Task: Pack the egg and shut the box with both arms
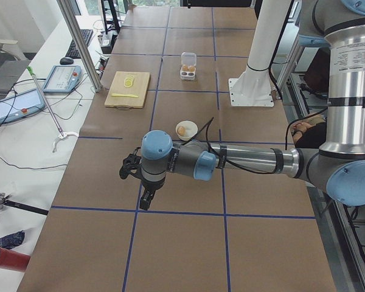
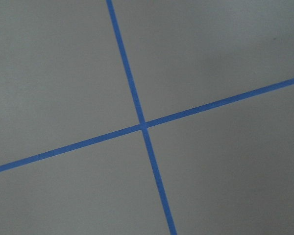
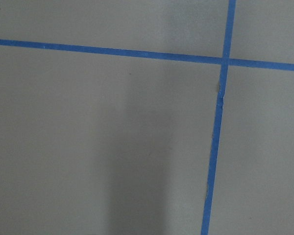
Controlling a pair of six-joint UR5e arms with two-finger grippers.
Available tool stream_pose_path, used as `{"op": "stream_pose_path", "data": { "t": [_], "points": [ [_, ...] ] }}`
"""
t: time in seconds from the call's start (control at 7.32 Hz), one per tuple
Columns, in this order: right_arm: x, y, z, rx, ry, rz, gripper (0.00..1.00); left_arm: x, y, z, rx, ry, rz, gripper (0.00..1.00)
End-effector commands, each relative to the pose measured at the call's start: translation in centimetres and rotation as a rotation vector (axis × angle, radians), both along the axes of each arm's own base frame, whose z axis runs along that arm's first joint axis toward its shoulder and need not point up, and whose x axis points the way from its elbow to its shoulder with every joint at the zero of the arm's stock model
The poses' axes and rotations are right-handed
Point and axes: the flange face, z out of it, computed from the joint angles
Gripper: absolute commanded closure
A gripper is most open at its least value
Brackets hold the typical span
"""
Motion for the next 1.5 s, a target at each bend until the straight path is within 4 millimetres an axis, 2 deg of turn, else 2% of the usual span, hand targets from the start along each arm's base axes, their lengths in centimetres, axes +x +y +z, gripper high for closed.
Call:
{"op": "stream_pose_path", "data": {
  "t": [0.0, 0.14, 0.41, 0.55, 0.82, 0.96, 1.09, 1.37],
  "points": [
    [0.0, 0.0, 0.0, 0.007, -0.001, -0.001, 0.00, 7.2, 0.0, -2.7, -0.114, 0.110, -0.096, 0.00],
    [0.0, 0.1, 0.1, 0.002, -0.003, 0.000, 0.00, 9.2, 0.3, -4.3, -0.207, 0.185, -0.198, 0.00],
    [0.0, 0.1, 0.2, -0.001, 0.001, 0.001, 0.00, 16.0, 2.1, -8.1, -0.364, 0.304, -0.254, 0.00],
    [0.0, 0.1, 0.4, -0.005, 0.003, 0.001, 0.00, 17.6, 2.6, -10.0, -0.439, 0.347, -0.285, 0.00],
    [0.0, 0.2, 1.3, -0.021, 0.003, 0.000, 0.00, 23.6, 3.2, -14.7, -0.603, 0.400, -0.348, 0.00],
    [-0.1, 0.1, 1.3, -0.019, 0.004, -0.002, 0.00, 27.7, 4.7, -17.1, -0.646, 0.415, -0.394, 0.00],
    [-0.1, 0.1, 1.5, -0.023, 0.007, -0.003, 0.00, 30.0, 5.7, -17.6, -0.660, 0.417, -0.460, 0.00],
    [-0.4, 0.1, 1.7, -0.028, 0.005, -0.009, 0.00, 32.1, 6.5, -17.5, -0.729, 0.429, -0.580, 0.00]
  ]
}}
